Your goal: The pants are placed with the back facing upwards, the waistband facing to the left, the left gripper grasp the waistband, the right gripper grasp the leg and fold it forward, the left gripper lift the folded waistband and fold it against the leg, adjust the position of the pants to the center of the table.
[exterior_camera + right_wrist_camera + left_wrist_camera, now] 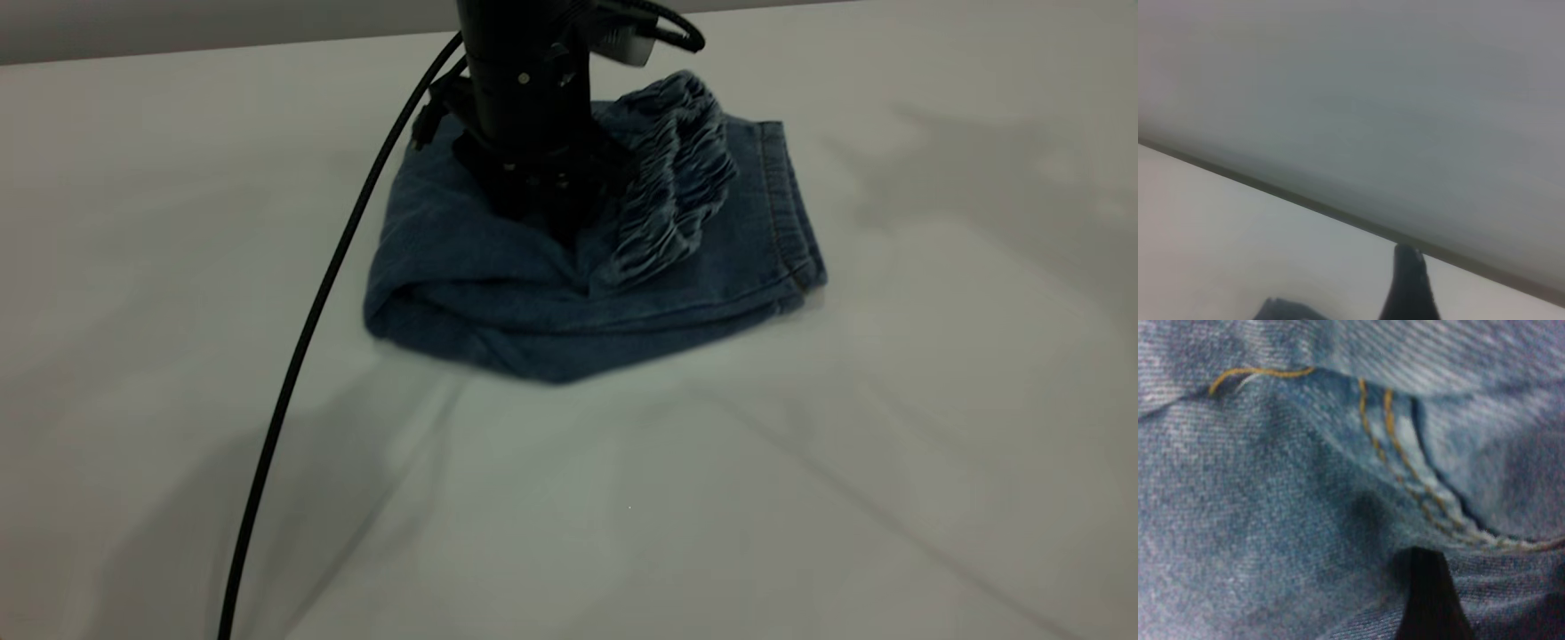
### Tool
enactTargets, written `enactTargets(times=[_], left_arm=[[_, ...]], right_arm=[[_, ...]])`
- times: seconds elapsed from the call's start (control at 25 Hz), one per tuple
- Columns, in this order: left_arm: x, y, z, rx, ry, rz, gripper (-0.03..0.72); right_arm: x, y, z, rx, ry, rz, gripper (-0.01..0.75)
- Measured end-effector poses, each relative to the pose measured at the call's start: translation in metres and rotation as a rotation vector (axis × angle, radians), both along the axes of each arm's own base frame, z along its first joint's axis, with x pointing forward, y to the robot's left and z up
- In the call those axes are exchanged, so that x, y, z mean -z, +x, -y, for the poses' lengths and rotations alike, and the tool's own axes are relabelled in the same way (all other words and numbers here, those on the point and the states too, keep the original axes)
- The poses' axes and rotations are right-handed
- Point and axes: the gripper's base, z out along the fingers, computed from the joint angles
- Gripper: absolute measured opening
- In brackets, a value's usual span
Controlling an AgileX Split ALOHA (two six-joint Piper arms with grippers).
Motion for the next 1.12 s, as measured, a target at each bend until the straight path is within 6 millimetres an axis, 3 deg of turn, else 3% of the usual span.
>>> enactTargets(times=[0.28,0.44,0.68,0.84,0.96,1.12], left_arm=[[-0.008,0.002,0.001,-0.007,0.017,-0.02,0.433],[-0.034,0.012,0.006,0.006,0.018,0.001,0.433],[-0.089,0.034,0.02,0.018,-0.089,0.167,0.433],[-0.131,0.038,0.023,0.018,-0.15,0.263,0.433],[-0.16,0.035,0.02,0.019,-0.172,0.315,0.433],[-0.217,0.025,0.009,0.017,-0.194,0.433,0.433]], right_arm=[[0.0,0.0,0.0,0.0,0.0,0.001,0.447],[0.0,0.0,0.0,-0.001,0.002,0.001,0.447],[-0.004,-0.004,0.0,-0.003,0.016,0.007,0.447],[-0.015,-0.017,0.001,-0.002,0.037,0.029,0.447],[-0.028,-0.032,0.002,0.001,0.072,0.052,0.447],[-0.051,-0.063,0.002,-0.029,0.124,0.107,0.447]])
